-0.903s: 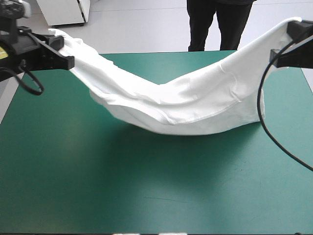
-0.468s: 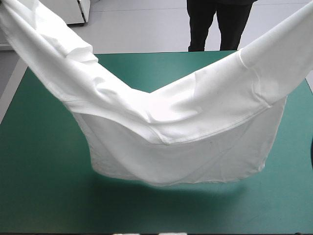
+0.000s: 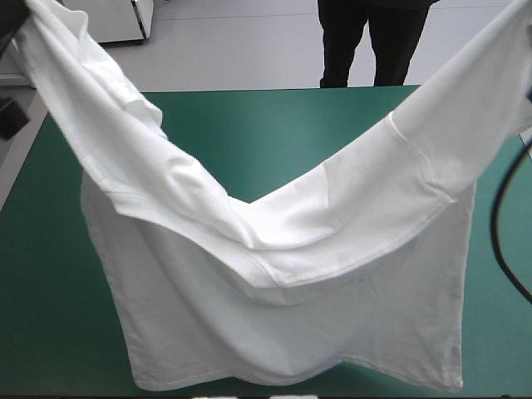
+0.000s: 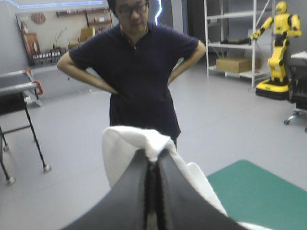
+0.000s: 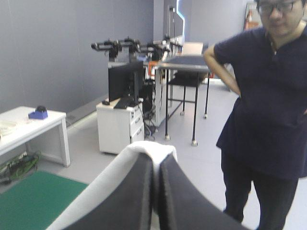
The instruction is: Fold the cloth
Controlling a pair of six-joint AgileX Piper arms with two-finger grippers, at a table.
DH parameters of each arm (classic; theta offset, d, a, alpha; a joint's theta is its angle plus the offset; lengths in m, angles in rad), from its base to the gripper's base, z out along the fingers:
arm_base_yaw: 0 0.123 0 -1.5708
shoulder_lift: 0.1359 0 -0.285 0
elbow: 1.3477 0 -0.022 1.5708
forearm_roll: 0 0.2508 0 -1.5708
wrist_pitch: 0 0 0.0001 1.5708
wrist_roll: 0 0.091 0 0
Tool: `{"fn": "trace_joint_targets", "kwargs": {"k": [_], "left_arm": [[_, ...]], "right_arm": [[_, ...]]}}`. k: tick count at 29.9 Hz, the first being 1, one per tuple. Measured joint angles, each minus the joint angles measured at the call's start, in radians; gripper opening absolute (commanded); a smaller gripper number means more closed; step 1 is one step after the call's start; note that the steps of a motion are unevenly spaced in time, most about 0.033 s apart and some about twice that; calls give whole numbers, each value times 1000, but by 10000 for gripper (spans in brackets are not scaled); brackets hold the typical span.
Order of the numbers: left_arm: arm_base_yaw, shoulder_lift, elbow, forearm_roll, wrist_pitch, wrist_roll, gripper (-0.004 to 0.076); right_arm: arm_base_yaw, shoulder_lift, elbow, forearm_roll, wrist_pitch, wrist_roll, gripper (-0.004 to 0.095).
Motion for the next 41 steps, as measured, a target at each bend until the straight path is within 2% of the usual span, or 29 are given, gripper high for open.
{"fn": "trace_joint_targets", "kwargs": {"k": [10, 15, 22, 27, 35, 41], "left_arm": [[0, 308, 120, 131, 12, 7, -22], [0, 542, 128, 139, -4, 2, -22], [0, 809, 81, 146, -45, -9, -22], [0, 963, 21, 185, -109, -30, -22], [0, 1123, 15, 238, -165, -74, -22], [0, 1172, 15, 259, -262, -81, -8]], "right_arm": [[0, 204, 295, -182, 0, 24, -17], [-7, 382, 346, -205, -4, 26, -17], [-57, 626, 353, -204, -95, 60, -17], [-117, 770, 356, -149, -157, 67, -17], [-203, 909, 356, -34, -215, 74, -16], [-219, 957, 356, -16, -225, 73, 7]]}}
